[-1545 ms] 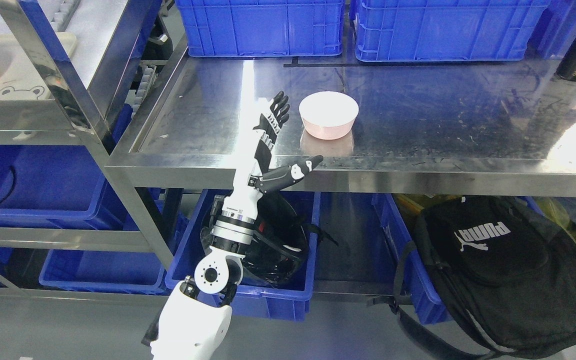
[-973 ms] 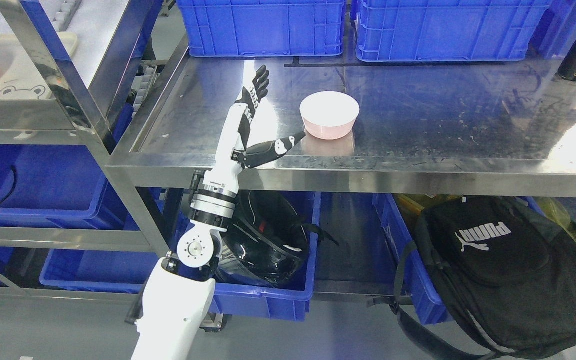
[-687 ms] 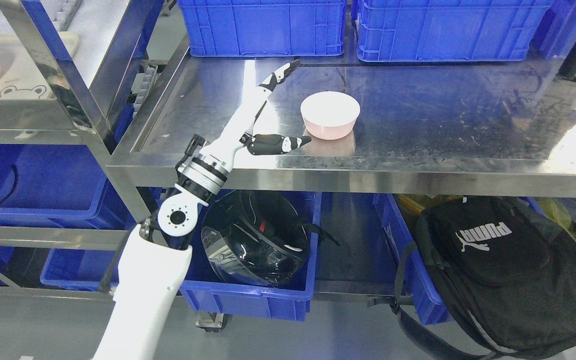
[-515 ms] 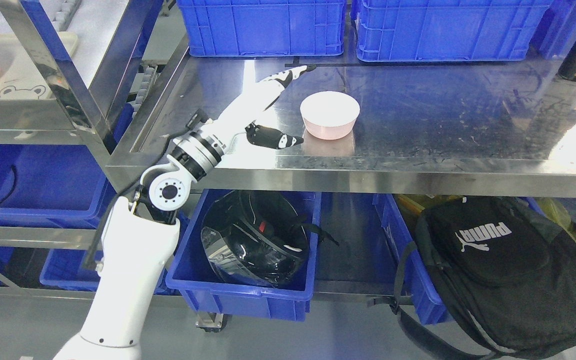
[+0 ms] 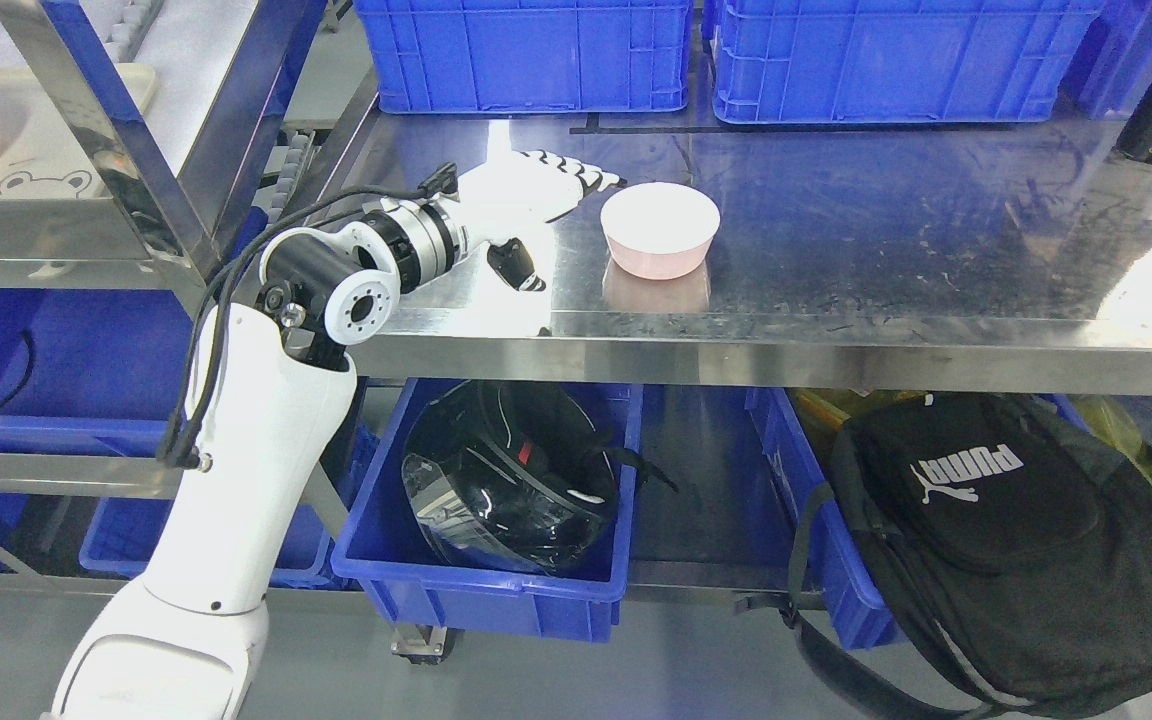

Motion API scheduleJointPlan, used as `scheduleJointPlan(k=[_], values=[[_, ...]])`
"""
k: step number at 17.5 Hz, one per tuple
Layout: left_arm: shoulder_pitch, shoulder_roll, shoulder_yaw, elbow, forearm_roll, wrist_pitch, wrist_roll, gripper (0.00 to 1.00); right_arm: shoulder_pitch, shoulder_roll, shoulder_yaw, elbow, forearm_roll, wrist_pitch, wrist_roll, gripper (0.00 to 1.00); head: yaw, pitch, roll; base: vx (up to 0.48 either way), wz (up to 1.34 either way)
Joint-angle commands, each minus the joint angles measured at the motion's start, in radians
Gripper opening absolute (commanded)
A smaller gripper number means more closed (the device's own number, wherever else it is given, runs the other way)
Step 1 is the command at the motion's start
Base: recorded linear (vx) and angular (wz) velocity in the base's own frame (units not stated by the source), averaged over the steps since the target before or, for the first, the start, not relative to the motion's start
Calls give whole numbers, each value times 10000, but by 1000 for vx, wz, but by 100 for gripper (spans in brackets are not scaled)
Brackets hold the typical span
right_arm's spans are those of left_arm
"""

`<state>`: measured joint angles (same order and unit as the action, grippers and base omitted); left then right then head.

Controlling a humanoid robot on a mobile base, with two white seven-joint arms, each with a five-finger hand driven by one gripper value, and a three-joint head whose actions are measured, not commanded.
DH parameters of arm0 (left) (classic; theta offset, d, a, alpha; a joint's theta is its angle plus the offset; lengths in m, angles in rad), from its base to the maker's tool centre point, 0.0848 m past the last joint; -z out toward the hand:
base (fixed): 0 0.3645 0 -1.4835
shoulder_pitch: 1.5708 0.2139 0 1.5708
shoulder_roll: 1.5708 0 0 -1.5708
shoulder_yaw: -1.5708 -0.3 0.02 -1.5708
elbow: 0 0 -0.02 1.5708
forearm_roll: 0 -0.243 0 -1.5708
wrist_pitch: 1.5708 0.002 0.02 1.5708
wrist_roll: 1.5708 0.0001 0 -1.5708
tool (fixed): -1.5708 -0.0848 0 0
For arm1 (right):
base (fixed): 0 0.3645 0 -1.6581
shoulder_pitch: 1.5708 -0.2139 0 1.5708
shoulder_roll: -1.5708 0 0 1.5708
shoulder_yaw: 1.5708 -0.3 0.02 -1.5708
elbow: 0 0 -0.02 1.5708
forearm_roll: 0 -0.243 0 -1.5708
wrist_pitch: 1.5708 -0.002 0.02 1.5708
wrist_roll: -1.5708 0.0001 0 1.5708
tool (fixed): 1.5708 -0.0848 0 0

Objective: Stack pink IKEA bowl on shelf middle layer
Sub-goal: 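Reach the left hand to the pink bowl's rim and grasp it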

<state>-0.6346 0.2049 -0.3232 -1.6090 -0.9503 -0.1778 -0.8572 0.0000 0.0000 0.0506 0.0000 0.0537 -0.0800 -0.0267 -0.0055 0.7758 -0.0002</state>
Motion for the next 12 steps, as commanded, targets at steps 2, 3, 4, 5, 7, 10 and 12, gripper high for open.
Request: scheduleJointPlan(k=[2,3,4,5,7,10,12], values=[[-587,-1403,-695,748,-1020,14,-279,95,230,-175,0,-175,0,-29,6,100,0,0,0,0,0],[-785,-1511,-710,1099,-1020,14,-173,94,230,-175,0,-175,0,-29,6,100,0,0,0,0,0],[-985,-1634,-726,1422,-1020,14,-20,93,230,-175,0,-175,0,-29,6,100,0,0,0,0,0],[-1123,-1756,-726,1683,-1020,14,88,92,230,-175,0,-175,0,-29,6,100,0,0,0,0,0],[-1293,-1875,-726,2144,-1035,29,74,86,230,-175,0,-175,0,-29,6,100,0,0,0,0,0],[-1278,-1875,-894,2544,-1051,30,-64,80,230,-175,0,-175,0,-29,6,100,0,0,0,0,0],[-1278,-1875,-1001,2712,-1081,45,-278,75,230,-175,0,-175,0,-29,6,100,0,0,0,0,0]])
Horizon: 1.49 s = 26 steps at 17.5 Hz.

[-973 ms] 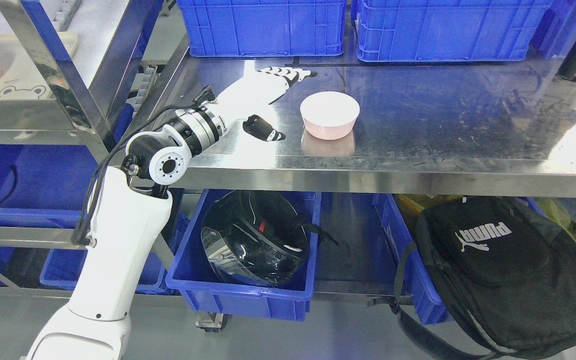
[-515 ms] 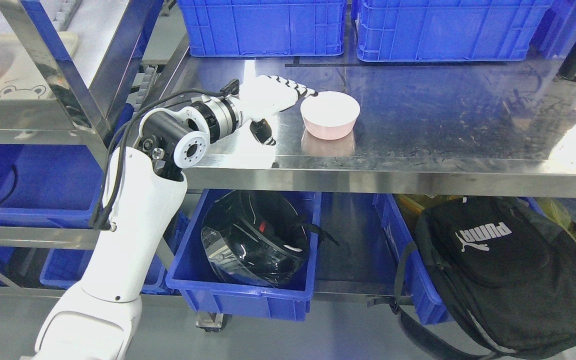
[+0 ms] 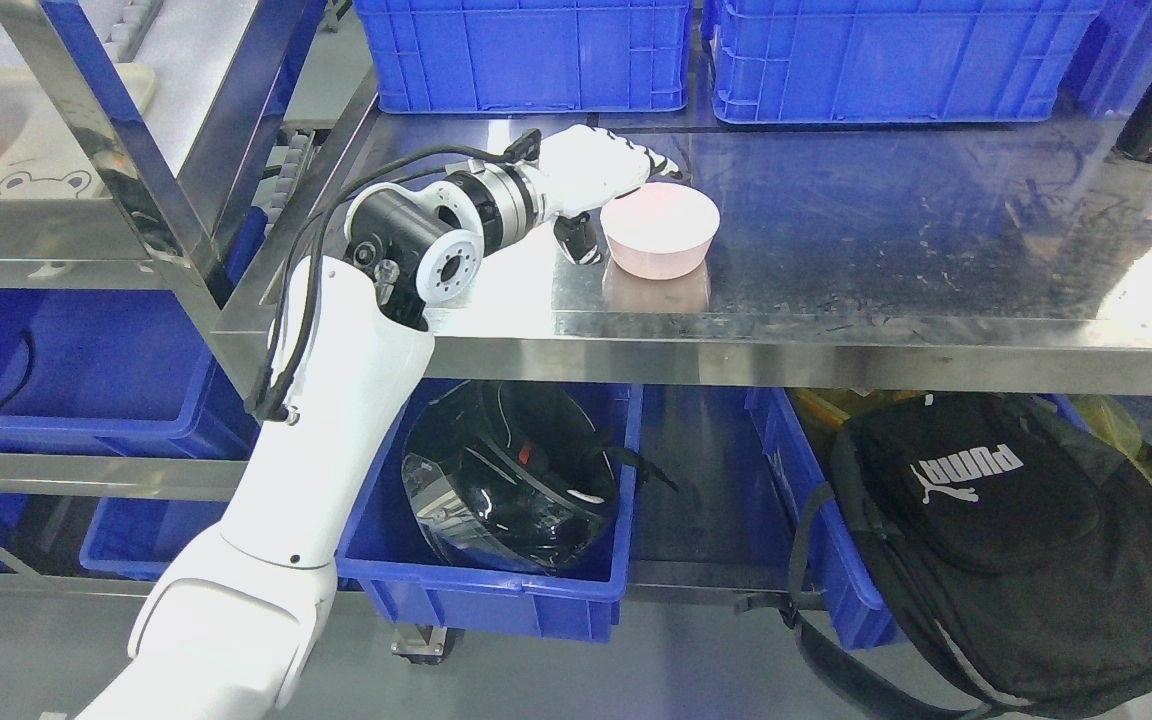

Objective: Stack pink IKEA bowl on shelf middle layer
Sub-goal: 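Reach the left hand to the pink bowl's rim and grasp it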

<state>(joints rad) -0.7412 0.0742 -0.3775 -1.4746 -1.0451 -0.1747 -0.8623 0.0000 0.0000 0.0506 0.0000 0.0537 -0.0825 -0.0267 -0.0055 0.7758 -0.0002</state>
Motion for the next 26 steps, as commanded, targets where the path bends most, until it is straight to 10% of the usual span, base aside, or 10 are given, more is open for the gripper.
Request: scheduleJointPlan(k=[1,17,26], values=[[-212,-567,-490,1461,-164,13,-259,74,230,-175,0,-175,0,-3,6,100,0,0,0,0,0],[-779,-567,-828,3563,-532,-94,-152,65,230,-175,0,-175,0,-3,6,100,0,0,0,0,0],[-718,-567,74,3579,-333,-996,-167,7,230,-175,0,-175,0,-3,6,100,0,0,0,0,0]])
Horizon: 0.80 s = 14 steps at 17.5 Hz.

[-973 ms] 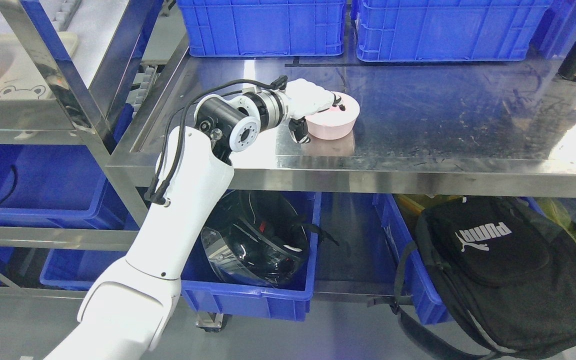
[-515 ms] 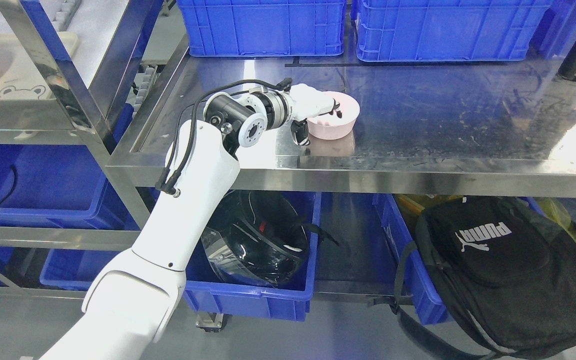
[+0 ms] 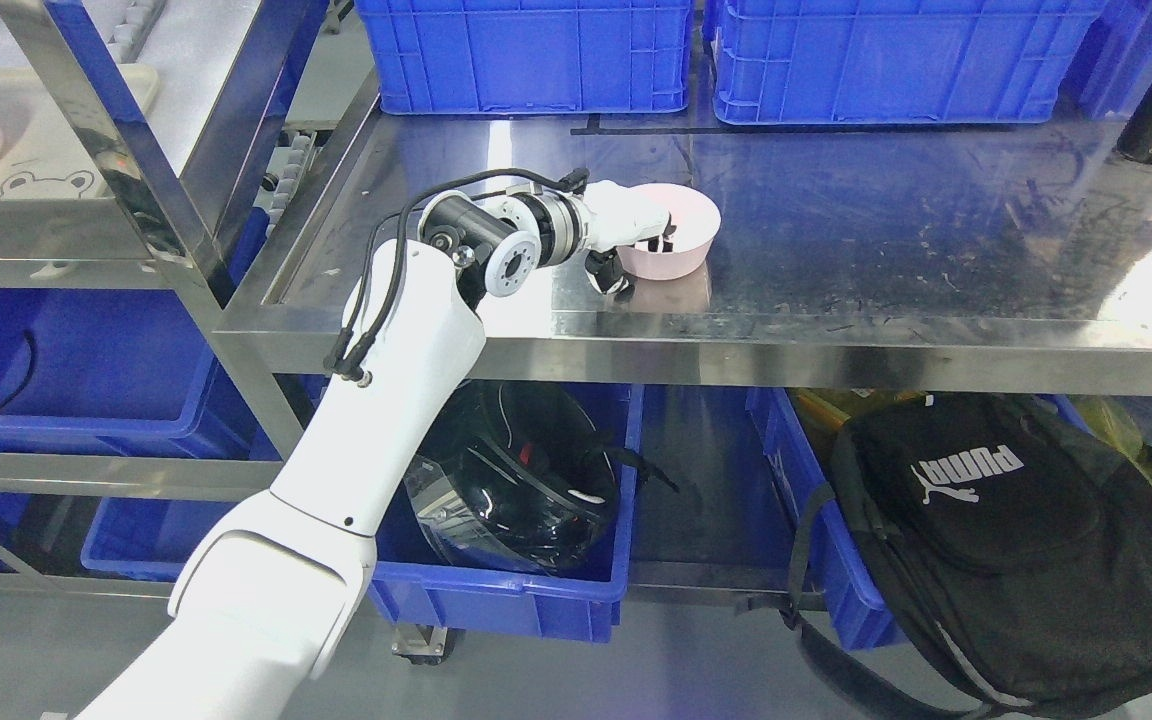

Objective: Stack pink IKEA bowl on shelf middle layer
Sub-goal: 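Reach the left hand to the pink bowl's rim and grasp it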

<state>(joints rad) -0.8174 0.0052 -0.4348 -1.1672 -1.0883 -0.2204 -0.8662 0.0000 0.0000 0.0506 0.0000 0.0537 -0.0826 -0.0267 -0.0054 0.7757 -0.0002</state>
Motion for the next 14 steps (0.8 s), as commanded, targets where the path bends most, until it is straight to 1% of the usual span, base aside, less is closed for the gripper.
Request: scheduleJointPlan(k=[1,4,8,10,12,14], values=[[44,123,1091,444,130,-937,-128,2,230,-175,0,-175,0,-2,6,100,0,0,0,0,0],[258,123,2365,-45,191,-1752,-97,1,230,-175,0,-175,0,-2,6,100,0,0,0,0,0],[504,123,3732,-889,805,-3071,179,0,230,-175,0,-175,0,-2,6,100,0,0,0,0,0],[794,123,3979,-1776,805,-3318,87,0,230,-175,0,-175,0,-2,6,100,0,0,0,0,0],[1055,123,3965,-2437,805,-3319,87,0,230,-175,0,-175,0,-2,6,100,0,0,0,0,23],[1133,123,3949,-2822,805,-3319,72,0,230,-175,0,-175,0,-2,6,100,0,0,0,-11,63]])
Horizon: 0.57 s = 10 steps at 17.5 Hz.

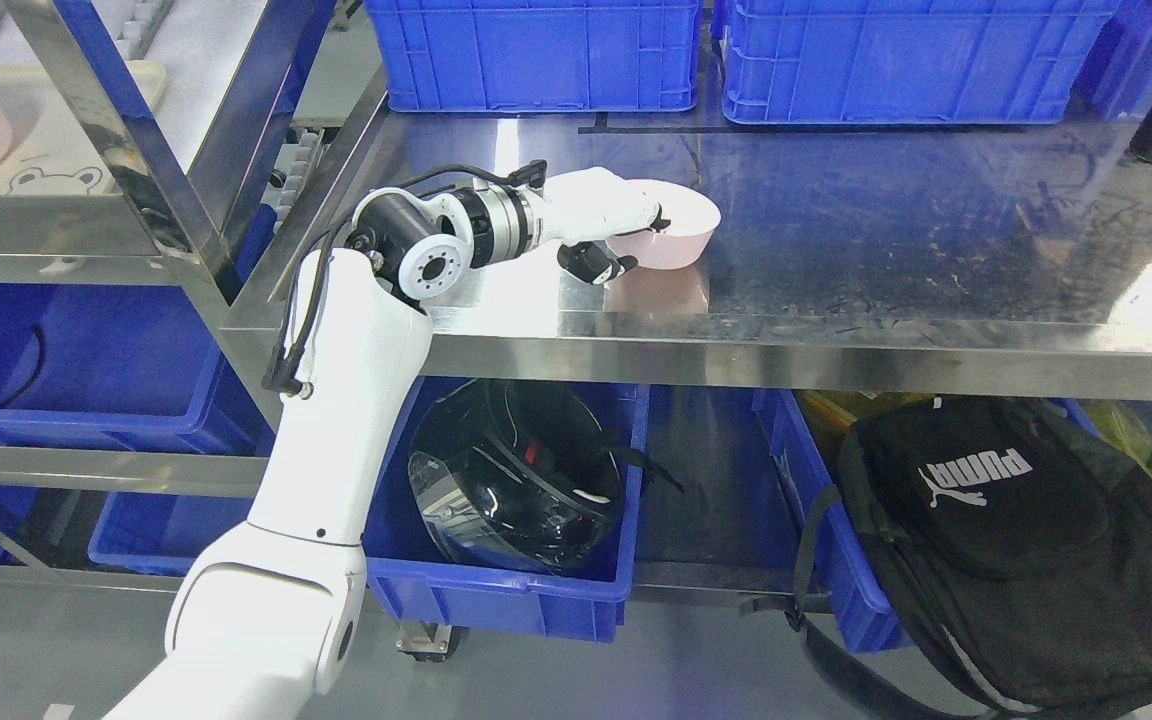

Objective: Stack pink IKEA bowl on shelf middle layer
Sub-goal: 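Reach the left hand to the pink bowl's rim and grasp it, then lift the pink bowl off the shelf with the left hand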

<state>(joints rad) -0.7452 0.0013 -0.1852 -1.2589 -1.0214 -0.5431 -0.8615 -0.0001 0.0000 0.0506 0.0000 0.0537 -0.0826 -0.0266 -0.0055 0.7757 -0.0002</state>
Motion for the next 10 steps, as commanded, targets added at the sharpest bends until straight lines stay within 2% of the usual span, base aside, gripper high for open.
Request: scheduleJointPlan(k=[1,6,10], values=[[396,161,1468,-2105,151,-91,25,0,231,-175,0,-175,0,-2,6,100,0,0,0,-7,84],[365,161,1499,-2949,396,-505,-6,0,231,-175,0,-175,0,-2,6,100,0,0,0,-13,161],[243,161,1606,-3226,1071,-933,-21,1,231,-175,0,-175,0,-2,6,100,0,0,0,-43,510]])
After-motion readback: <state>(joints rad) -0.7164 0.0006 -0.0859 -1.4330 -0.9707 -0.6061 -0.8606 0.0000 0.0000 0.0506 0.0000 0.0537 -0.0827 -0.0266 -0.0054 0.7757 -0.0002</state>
